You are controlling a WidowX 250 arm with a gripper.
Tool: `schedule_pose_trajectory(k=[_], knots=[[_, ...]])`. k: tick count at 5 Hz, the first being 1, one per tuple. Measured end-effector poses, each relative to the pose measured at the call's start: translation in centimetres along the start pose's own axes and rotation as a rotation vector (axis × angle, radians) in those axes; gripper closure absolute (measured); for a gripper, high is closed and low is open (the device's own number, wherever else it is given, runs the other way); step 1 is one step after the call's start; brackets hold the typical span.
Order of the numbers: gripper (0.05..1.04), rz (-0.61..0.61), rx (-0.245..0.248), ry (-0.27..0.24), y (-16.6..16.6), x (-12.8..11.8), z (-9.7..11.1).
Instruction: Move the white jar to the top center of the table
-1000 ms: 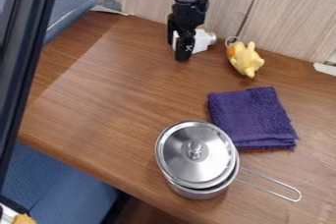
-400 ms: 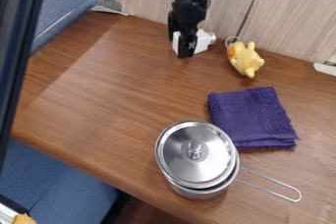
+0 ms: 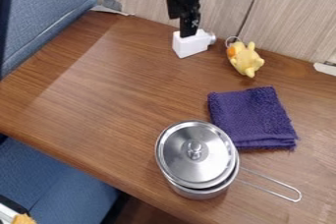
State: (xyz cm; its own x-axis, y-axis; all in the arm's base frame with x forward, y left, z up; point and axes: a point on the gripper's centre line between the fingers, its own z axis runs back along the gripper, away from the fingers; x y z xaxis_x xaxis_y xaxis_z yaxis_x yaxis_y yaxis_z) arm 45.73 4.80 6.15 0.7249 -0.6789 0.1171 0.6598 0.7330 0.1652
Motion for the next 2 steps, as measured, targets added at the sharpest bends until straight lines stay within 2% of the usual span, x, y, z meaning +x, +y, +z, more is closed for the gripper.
schedule_pose_trajectory(k=[1, 2], knots=[[0.083, 0.02, 0.03, -0.034, 0.05, -1.03, 2.6], [0.083, 0.03, 0.035, -0.041, 0.26, -1.22, 2.93]])
